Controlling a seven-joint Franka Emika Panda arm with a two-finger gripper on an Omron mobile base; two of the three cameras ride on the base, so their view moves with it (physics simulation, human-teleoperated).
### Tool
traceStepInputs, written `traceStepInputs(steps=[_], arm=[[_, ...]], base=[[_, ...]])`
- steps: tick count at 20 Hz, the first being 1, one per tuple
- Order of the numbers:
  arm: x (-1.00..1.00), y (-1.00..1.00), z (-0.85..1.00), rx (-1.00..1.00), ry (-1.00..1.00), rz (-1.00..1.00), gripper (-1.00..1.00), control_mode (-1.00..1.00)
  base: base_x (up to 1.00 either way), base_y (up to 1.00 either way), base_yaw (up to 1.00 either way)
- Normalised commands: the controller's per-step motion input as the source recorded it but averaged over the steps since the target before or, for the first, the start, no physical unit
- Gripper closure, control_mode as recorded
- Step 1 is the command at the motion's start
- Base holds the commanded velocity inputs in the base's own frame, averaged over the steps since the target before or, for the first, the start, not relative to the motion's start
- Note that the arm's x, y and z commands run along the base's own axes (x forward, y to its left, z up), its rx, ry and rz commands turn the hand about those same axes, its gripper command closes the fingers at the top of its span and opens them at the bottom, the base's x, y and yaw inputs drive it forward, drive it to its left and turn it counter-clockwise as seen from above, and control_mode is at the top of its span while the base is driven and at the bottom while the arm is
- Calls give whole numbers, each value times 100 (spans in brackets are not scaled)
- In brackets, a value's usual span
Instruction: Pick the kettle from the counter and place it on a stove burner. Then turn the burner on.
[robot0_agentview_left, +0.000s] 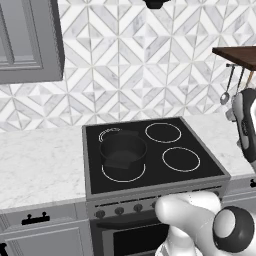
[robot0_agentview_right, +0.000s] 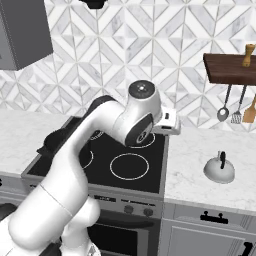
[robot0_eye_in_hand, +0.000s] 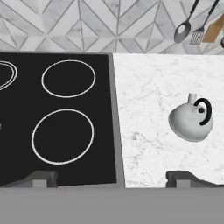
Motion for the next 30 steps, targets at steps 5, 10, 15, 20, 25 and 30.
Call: traceStepInputs(steps=[5,10,15,20,25,30], arm=[[12,-100,-11,-3,17,-9,-100,-100],[26,-100,-35,0,29,-11,-100,-100],[31,-100,-70,2,18,-4,-100,-100],[2,-61,-36,7,6,-4,-100,-100],[5,0,-14,1,2,-1,-100,-100],[14,0,-46,0,0,0,-100,-100]], base=[[0,0,0],[0,0,0],[0,0,0],[0,0,0],[0,0,0],[0,0,0]])
